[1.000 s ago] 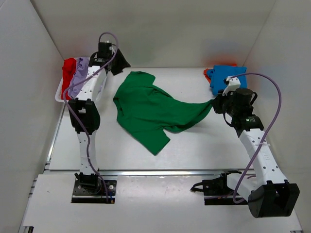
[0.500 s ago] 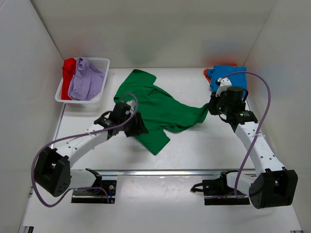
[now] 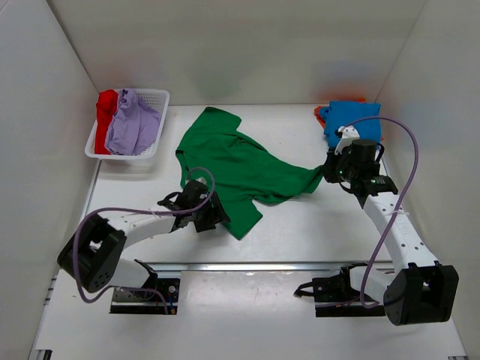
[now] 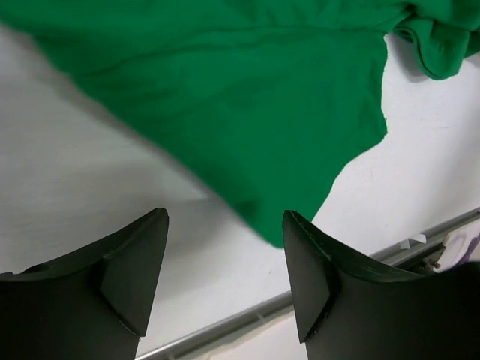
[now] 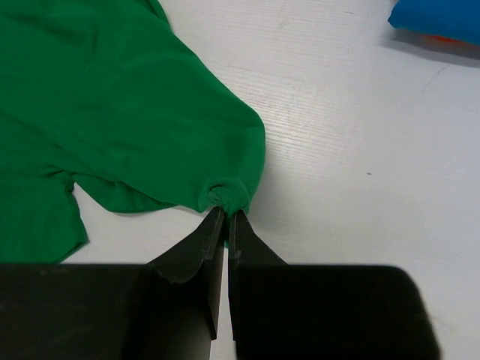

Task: Fold and stack the t-shirts
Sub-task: Flatten out the tshirt

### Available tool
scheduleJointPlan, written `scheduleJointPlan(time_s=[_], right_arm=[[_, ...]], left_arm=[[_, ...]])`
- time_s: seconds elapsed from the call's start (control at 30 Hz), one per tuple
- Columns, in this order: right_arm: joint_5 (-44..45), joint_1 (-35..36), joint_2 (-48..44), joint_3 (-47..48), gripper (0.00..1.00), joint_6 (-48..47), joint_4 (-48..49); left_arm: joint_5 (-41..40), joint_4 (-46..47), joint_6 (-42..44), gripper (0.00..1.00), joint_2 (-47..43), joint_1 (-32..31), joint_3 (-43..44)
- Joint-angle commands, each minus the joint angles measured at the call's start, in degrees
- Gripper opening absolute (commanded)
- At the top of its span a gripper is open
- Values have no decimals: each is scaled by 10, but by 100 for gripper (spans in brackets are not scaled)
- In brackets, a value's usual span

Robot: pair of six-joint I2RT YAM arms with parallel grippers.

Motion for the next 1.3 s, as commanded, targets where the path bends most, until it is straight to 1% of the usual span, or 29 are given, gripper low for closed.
scheduleJointPlan(time_s=[0.0, 0.07, 0.1, 0.13, 0.17, 0.2, 0.23, 0.27, 0.3, 0.37, 0.4, 0.43, 0.47, 0.5, 0.53, 0.57, 0.6, 0.63, 0.7, 0.77, 0.8, 0.87, 0.9, 0.97, 1.07, 1.17, 1.23, 1.27], right_arm=[[-9, -11, -8, -5, 0, 1, 18], [-10, -11, -4, -1, 0, 0, 14], [-7, -10, -10, -1, 0, 5, 14], [-10, -8, -12, 2, 0, 4, 12], [-11, -6, -11, 4, 0, 6, 10], [-13, -7, -12, 8, 0, 11, 10], [-15, -6, -17, 12, 0, 17, 11], [-17, -4, -22, 14, 0, 21, 10], [-19, -2, -27, 20, 0, 23, 9], [-19, -2, -43, 31, 0, 38, 2], [-16, -6, -91, 39, 0, 54, 9], [-14, -14, -99, 43, 0, 61, 14], [-19, -18, -126, 54, 0, 63, 14], [-18, -28, -143, 70, 0, 59, 8], [-19, -40, -159, 88, 0, 58, 1], [-27, -42, -167, 97, 0, 52, -4], [-32, -62, -189, 114, 0, 57, -5], [-35, -75, -200, 123, 0, 53, -5], [-35, -85, -232, 158, 0, 49, -12], [-16, -59, -232, 203, 0, 37, -44], [-10, -53, -231, 230, 0, 34, -51], [-1, -45, -224, 269, 0, 33, -69], [1, -47, -217, 295, 0, 29, -70], [0, -28, -191, 327, 0, 21, -78], [-6, -13, -159, 339, 0, 11, -77], [-23, -14, -112, 329, 0, 0, -76], [-39, -27, -70, 311, 0, -9, -70], [-62, -40, -49, 300, 0, -6, -62]], left_arm=[[-24, 62, -21, 73, 46, -23, 33], [-25, 49, -15, 69, 88, -37, 54], [-25, 52, -13, 67, 93, -41, 56], [-19, 60, -15, 59, 105, -43, 50], [-18, 67, -20, 36, 108, -46, 48], [-14, 77, -23, 22, 109, -45, 43], [-14, 74, -24, 0, 108, -40, 42], [-14, 64, -18, 0, 104, -36, 49], [-8, 36, -2, 0, 95, -26, 72], [-15, -20, 25, 0, 66, -3, 140], [-19, -83, 56, 0, 1, 39, 205], [-21, -112, 65, 0, -29, 51, 259], [-16, -131, 70, 0, -48, 78, 320], [-8, -163, 87, 0, -57, 104, 354], [-18, -194, 93, 0, -69, 126, 422], [-27, -218, 102, 0, -80, 132, 481], [-45, -224, 105, 0, -101, 144, 524], [-52, -232, 108, 0, -107, 159, 543], [-44, -241, 107, 0, -125, 179, 585], [-25, -267, 106, 0, -133, 198, 649], [-20, -268, 110, 0, -133, 203, 663], [-22, -285, 111, 0, -127, 200, 716], [-27, -287, 112, 0, -125, 197, 726], [-25, -297, 120, 0, -102, 211, 763], [-7, -300, 120, 0, -60, 220, 789], [33, -274, 117, 0, -23, 232, 752], [59, -258, 116, 0, -1, 239, 718], [73, -248, 117, 0, 17, 241, 692]])
